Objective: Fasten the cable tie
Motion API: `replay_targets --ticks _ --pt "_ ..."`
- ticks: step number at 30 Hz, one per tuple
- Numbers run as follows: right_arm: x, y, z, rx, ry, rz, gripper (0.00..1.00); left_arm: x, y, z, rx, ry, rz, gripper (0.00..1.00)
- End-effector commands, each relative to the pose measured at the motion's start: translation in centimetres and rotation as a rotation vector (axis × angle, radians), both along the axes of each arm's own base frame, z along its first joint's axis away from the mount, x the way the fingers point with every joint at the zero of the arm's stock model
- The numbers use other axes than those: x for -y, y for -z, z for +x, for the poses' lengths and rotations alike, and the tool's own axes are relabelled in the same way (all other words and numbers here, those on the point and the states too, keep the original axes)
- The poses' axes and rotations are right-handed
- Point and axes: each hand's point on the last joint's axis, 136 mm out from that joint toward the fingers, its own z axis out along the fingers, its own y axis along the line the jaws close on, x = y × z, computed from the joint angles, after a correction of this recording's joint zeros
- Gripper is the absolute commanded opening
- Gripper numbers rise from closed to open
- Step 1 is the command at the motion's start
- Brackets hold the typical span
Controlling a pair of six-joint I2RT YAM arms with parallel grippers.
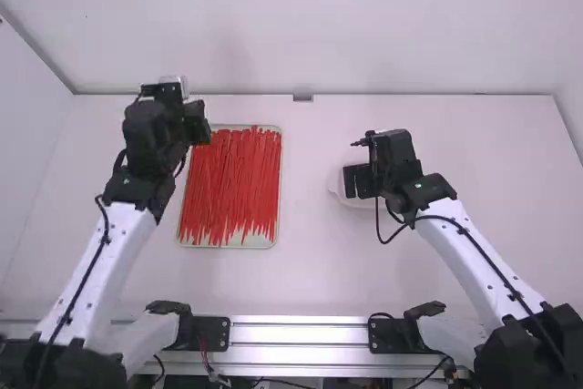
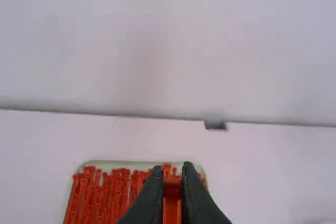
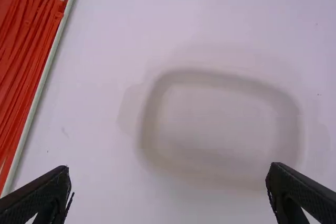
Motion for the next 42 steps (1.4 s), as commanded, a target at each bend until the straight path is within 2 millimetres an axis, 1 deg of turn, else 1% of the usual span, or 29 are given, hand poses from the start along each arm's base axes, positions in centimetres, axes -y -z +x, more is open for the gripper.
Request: replay_targets --ticks 1,2,3,6,7,9,11,12,14,15,17,19,22,25,27,29,30,33,36,37,39,42 --pt "-0.8 -1.1 0.5 0.02 -0.025 0.032 0.99 -0.7 2.4 -1.4 -0.018 -0.031 -0.017 0.02" --pt "-0.9 -1.2 0.5 0.02 -0.026 0.034 0.99 -0.7 2.5 -1.6 -0.014 -0.031 -0.02 0.02" --pt "-1.1 -1.2 0.4 0.019 -0.033 0.042 0.99 -0.3 3.0 -2.2 -0.005 -0.015 -0.024 0.02" --pt "-2.2 -1.4 0.2 0.012 -0.077 0.091 0.99 -0.1 4.4 -3.5 -0.008 -0.016 -0.056 0.02" --pt "-2.3 -1.4 0.1 0.01 -0.084 0.1 0.99 -0.1 4.6 -3.7 -0.012 -0.019 -0.069 0.02" --pt "-3.5 -1.8 -0.1 0.015 -0.143 0.141 0.99 0.4 5.2 -4.1 -0.02 -0.001 -0.118 0.02" --pt "-4.7 -2.3 -0.4 0.021 -0.214 0.186 0.99 1.3 5.0 -4.2 -0.013 0.053 -0.134 0.02" --pt "-5.9 -2.9 -0.7 0.033 -0.282 0.231 0.99 1.9 4.8 -4.2 -0.006 0.086 -0.162 0.02" --pt "-6.6 -3.3 -0.8 0.041 -0.318 0.26 0.99 2.1 4.7 -4.1 -0.005 0.086 -0.188 0.02" --pt "-7.5 -4.0 -1.0 0.055 -0.363 0.305 0.99 2.4 4.6 -4.0 -0.011 0.089 -0.236 0.02" --pt "-8.2 -4.7 -1.1 0.07 -0.395 0.34 0.99 2.9 4.5 -3.8 -0.012 0.104 -0.267 0.02" --pt "-9.1 -5.5 -1.3 0.087 -0.441 0.387 0.99 4.1 4.2 -3.7 -0.008 0.149 -0.302 0.02" --pt "-10.1 -6.5 -1.8 0.107 -0.51 0.437 0.99 5.3 3.7 -3.6 0.011 0.19 -0.319 0.02" --pt "-11.1 -7.7 -2.3 0.13 -0.575 0.497 0.99 6.5 3.4 -3.4 0.014 0.201 -0.364 0.02" --pt "-11.6 -8.3 -2.5 0.145 -0.606 0.521 0.99 7.1 3.0 -3.5 0.026 0.215 -0.382 0.02" --pt "-12.9 -9.4 -3.2 0.175 -0.67 0.558 0.99 8.4 2.0 -3.7 0.058 0.25 -0.398 0.02" --pt "-12.9 -9.4 -3.2 0.175 -0.67 0.558 0.99 8.4 2.0 -3.7 0.058 0.25 -0.398 0.02" --pt "-14.9 -10.4 -4.1 0.217 -0.743 0.572 0.99 9.4 1.1 -4.0 0.086 0.284 -0.404 0.02" --pt "-15.9 -10.7 -4.4 0.246 -0.759 0.556 0.99 9.6 0.8 -4.0 0.092 0.291 -0.411 0.02" --pt "-16.4 -10.9 -4.5 0.257 -0.758 0.55 0.99 9.9 0.7 -4.1 0.091 0.308 -0.413 0.02" --pt "-16.7 -10.9 -4.3 0.251 -0.718 0.55 0.99 10.3 0.5 -4.3 0.09 0.334 -0.416 0.02" --pt "-17.5 -10.7 -4.3 0.265 -0.688 0.519 0.99 11.3 -0.4 -4.9 0.091 0.405 -0.434 0.02"
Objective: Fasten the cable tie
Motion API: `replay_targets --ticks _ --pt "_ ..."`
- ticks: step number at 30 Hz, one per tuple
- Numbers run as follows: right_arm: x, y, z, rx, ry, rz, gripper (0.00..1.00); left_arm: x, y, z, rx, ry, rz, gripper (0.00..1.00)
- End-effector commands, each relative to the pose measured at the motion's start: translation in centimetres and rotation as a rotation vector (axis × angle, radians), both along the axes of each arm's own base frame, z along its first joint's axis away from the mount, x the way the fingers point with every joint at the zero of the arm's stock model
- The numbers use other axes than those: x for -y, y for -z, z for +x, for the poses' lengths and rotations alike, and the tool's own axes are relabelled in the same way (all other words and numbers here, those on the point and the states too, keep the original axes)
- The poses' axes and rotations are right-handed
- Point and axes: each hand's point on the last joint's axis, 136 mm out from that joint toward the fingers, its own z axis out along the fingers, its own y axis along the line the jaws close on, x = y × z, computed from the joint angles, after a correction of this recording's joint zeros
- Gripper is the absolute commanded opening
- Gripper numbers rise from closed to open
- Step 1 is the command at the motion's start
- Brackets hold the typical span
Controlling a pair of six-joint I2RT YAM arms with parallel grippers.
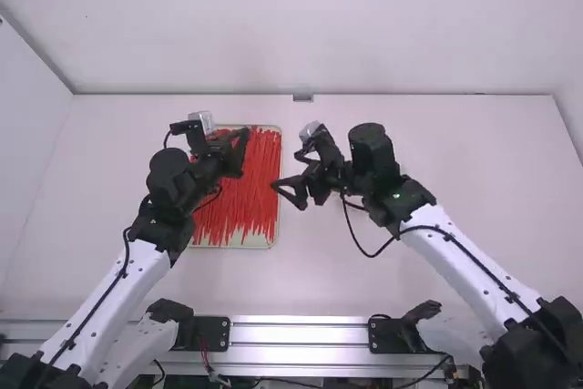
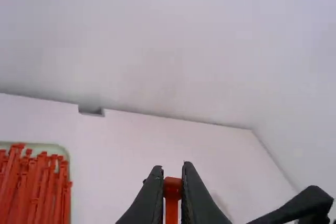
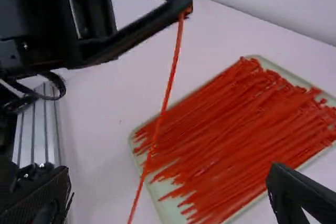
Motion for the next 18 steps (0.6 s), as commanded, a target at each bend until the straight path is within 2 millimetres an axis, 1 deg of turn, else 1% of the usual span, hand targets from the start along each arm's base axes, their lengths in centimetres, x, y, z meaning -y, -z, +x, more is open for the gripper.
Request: replay_targets --ticks 1,3,4,6,9,11,13,16,18 --pt "-0.5 -0.9 0.8 0.019 0.056 -0.006 0.99 1.2 -1.9 -0.6 0.035 0.074 -0.026 0.02" --pt "-1.2 -0.9 0.2 0.026 0.042 -0.01 0.98 1.6 -2.6 -0.8 0.046 0.1 -0.045 0.02" --pt "-1.5 -0.9 0.0 0.033 0.042 -0.014 0.95 1.7 -3.0 -0.9 0.055 0.107 -0.055 0.02" --pt "-1.8 -0.8 -0.1 0.038 0.055 -0.025 0.93 1.8 -3.4 -1.0 0.063 0.114 -0.078 0.02" --pt "-1.9 -0.6 0.2 0.029 0.112 -0.038 0.92 2.5 -4.1 -1.3 0.086 0.136 -0.09 0.02" --pt "-2.3 -0.5 -0.1 0.036 0.109 -0.043 0.91 3.3 -4.7 -1.8 0.108 0.163 -0.098 0.02" --pt "-2.4 -0.5 -0.2 0.04 0.111 -0.046 0.89 3.7 -4.9 -1.9 0.116 0.171 -0.101 0.02" --pt "-2.6 -0.5 -0.2 0.05 0.123 -0.054 0.82 4.4 -5.6 -2.4 0.138 0.194 -0.119 0.02" --pt "-2.7 -0.5 -0.3 0.05 0.122 -0.055 0.79 4.2 -5.8 -2.3 0.146 0.191 -0.123 0.02"
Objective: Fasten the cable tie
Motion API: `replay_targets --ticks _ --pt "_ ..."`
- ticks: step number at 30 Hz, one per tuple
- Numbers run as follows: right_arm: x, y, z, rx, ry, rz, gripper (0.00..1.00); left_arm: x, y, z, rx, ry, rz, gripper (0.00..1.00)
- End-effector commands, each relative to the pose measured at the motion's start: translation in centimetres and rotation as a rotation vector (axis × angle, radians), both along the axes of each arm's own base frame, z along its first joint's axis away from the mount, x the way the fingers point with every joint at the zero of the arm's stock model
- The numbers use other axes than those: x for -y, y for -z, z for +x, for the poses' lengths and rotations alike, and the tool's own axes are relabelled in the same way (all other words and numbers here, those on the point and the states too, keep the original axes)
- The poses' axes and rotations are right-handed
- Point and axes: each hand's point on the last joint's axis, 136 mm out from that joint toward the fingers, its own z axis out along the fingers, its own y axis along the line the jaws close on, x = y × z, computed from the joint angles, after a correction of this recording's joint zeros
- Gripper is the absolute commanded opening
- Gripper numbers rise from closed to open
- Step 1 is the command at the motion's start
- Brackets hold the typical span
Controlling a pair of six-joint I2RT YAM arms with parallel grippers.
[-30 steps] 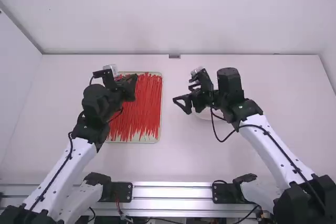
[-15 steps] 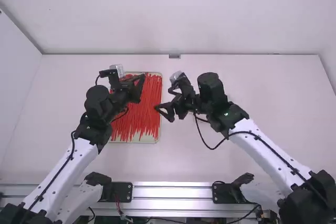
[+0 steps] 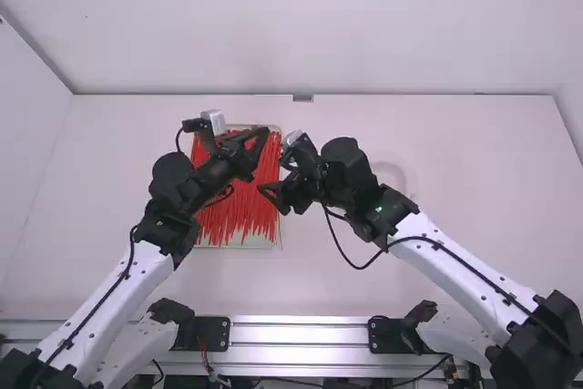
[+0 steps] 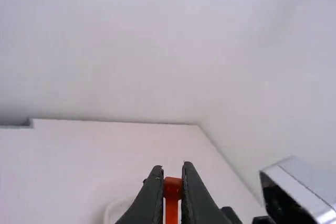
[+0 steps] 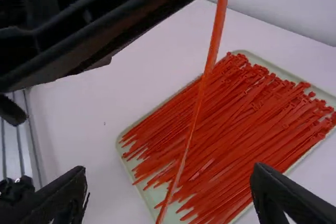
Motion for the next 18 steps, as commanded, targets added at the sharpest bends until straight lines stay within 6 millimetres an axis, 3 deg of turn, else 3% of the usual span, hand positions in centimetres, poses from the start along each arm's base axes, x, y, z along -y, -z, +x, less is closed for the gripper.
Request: replay_targets --ticks 1,4,5,6,10,16,18 --pt "-0.2 -1.21 0.63 0.022 0.027 0.012 0.77 0.22 -2.32 -0.32 0.048 0.015 -0.023 0.02" --pt "-0.15 -1.18 0.66 0.021 0.028 0.011 0.64 0.29 -2.48 -0.41 0.055 0.021 -0.024 0.02" --pt "0.04 -1.17 0.85 0.02 0.034 0.011 0.46 0.29 -2.6 -0.51 0.059 0.022 -0.025 0.02" --pt "0.15 -1.17 0.96 0.015 0.038 0.014 0.34 0.38 -2.62 -0.61 0.059 0.025 -0.025 0.02" --pt "0.48 -1.17 1.34 -0.013 0.064 0.028 0.02 0.44 -2.67 -0.65 0.061 0.025 -0.026 0.02" --pt "0.62 -1.18 1.52 -0.009 0.07 0.027 0.0 0.38 -2.62 -0.55 0.06 0.021 -0.025 0.02" --pt "0.58 -1.19 1.48 -0.006 0.067 0.026 0.0 0.39 -2.7 -0.52 0.069 0.021 -0.02 0.07"
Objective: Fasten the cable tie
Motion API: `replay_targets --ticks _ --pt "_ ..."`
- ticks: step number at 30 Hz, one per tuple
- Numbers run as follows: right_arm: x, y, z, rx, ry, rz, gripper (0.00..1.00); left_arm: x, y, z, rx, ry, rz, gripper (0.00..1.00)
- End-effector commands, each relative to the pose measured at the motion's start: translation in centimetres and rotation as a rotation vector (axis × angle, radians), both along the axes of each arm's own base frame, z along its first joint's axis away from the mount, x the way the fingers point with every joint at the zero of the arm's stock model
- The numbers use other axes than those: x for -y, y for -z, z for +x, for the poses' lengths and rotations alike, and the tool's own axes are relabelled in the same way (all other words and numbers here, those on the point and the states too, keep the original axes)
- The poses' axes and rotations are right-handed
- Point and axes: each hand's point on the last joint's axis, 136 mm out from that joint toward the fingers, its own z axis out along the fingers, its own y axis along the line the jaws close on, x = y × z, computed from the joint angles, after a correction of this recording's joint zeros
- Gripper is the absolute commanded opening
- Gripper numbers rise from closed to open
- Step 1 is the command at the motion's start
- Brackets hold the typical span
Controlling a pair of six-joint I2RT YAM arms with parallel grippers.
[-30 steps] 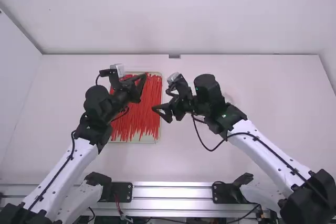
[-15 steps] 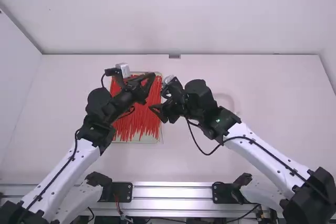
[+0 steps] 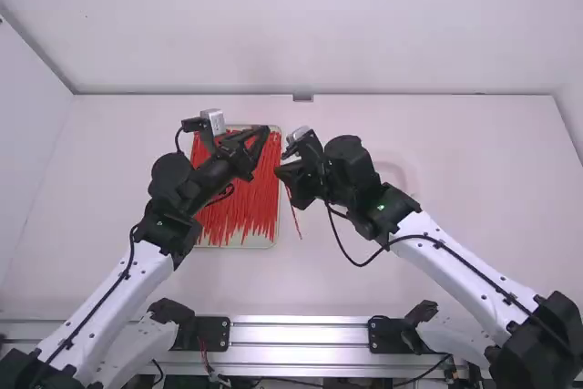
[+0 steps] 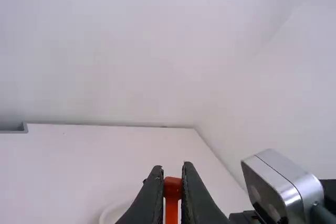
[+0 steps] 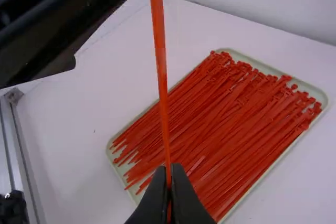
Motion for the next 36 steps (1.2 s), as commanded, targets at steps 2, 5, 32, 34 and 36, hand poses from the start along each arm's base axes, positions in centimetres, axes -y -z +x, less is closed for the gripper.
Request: replay_targets --ticks 2,5,32,34,36 --pt "-0.2 -1.3 0.4 0.023 0.003 0.018 0.0 0.4 -2.3 -0.4 0.068 0.018 0.003 0.19" --pt "0.1 -1.3 0.8 0.02 0.012 0.02 0.0 0.6 -2.8 -0.8 0.133 0.038 0.067 0.35" --pt "6.0 -10.9 -0.6 0.299 -0.139 0.205 0.0 1.0 -10.0 -3.5 0.394 0.513 0.252 0.99" --pt "6.4 -11.6 -1.2 0.315 -0.207 0.242 0.0 1.6 -10.2 -4.0 0.423 0.583 0.257 0.99" --pt "7.0 -12.4 -1.4 0.327 -0.278 0.289 0.0 1.9 -10.5 -5.1 0.505 0.682 0.28 0.99"
